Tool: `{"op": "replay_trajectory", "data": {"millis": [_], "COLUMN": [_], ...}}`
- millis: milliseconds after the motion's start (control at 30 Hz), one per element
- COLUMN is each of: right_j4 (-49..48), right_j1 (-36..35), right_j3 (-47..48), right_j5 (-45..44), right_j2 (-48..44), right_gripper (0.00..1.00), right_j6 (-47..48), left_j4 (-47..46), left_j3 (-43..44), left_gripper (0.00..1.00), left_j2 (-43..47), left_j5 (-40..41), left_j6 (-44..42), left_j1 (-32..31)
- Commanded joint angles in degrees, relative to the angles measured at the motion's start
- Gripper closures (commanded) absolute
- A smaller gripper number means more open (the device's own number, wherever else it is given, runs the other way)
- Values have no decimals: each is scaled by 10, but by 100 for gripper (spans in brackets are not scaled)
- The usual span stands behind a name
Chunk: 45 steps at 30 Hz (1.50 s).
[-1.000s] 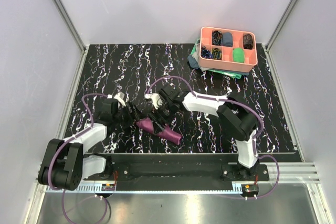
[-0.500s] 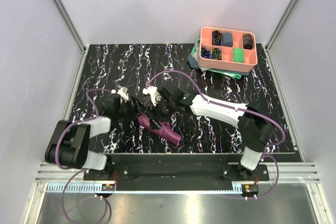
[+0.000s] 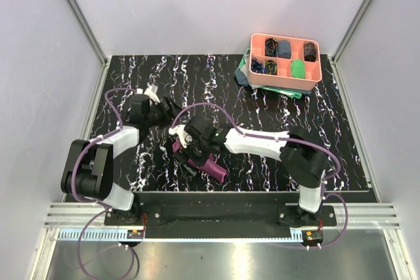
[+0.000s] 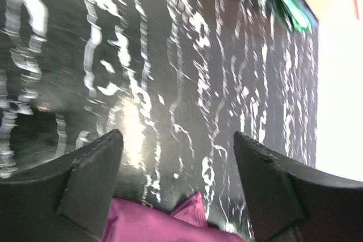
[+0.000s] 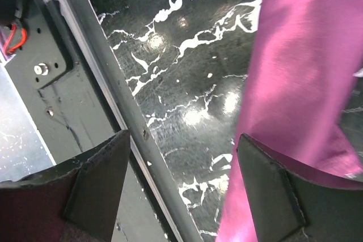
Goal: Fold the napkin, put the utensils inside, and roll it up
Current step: Roll the napkin with the utensil
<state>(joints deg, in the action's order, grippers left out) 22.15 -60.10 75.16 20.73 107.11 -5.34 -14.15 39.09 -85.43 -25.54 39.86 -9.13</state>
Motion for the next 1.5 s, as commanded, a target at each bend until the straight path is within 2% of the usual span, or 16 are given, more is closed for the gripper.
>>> {"op": "replay_trajectory", "data": {"millis": [0,167,433,867,1033,1167,1267,1367,1467], "right_j4": [-13,-11,-3,-4,-4,-4,-9,-12,-13], "right_j1": [-14,-14,-3,74,77,75,74,80,128], "right_j3": [29,28,29,45,66,82,78,65,31], "right_j5": [6,-41,-99,-119,-90,-65,-52,-97,-111], "right_j2": [30,49,71,100,101,66,-3,-64,-104], "right_gripper": [16,16,16,16,15,13,9,7,6], "right_j6": [-21,-26,-28,-12,11,-2,-27,-58,-86], "left_j4": [79,159,242,319,359,377,398,403,403], "left_j3": [8,4,22,46,58,56,57,55,49], "left_gripper": [16,8,4,2,1,1,1,1,1], "left_j2": [43,130,218,273,296,316,328,342,370], "left_j5": [67,103,93,64,49,32,11,-18,-28], "left_j6": [-14,-34,-57,-91,-116,-140,-173,-205,-232], "left_j1": [45,75,91,125,143,151,151,151,151]}}
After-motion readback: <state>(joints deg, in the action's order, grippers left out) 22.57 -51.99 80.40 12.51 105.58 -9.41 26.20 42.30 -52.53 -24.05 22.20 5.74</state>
